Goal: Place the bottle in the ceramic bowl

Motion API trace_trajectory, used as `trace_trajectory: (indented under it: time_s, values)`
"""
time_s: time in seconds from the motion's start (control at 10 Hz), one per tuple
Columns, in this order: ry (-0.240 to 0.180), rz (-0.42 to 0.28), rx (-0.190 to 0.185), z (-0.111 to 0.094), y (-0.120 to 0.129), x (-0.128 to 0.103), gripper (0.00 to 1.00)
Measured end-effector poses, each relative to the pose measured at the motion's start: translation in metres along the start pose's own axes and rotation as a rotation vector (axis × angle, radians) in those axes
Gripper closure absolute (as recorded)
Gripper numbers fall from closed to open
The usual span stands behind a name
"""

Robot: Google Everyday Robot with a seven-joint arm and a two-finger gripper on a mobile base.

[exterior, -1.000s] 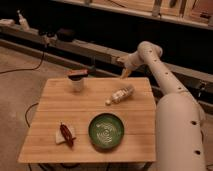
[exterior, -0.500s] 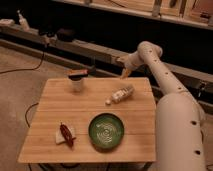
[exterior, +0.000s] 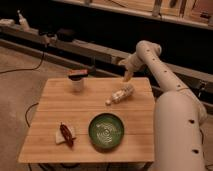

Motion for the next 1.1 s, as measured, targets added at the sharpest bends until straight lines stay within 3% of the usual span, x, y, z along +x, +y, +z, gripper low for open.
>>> trace_trajectory:
  time_s: [0.2, 0.3, 0.6, 0.8, 1.1]
  values:
    - [0.06, -0.052, -0.069, -0.012, 0.016, 0.005, 0.27]
    - [0.059, -0.075, -0.082, -0.014, 0.018, 0.001, 0.27]
    - [-0.039, -0.113, -0.084, 0.003, 0.027, -0.023, 0.27]
    - [-0.032, -0.111, -0.134, 0.027, 0.046, -0.016, 0.27]
    - [-0.027, -0.103, -0.144, 0.028, 0.05, -0.013, 0.27]
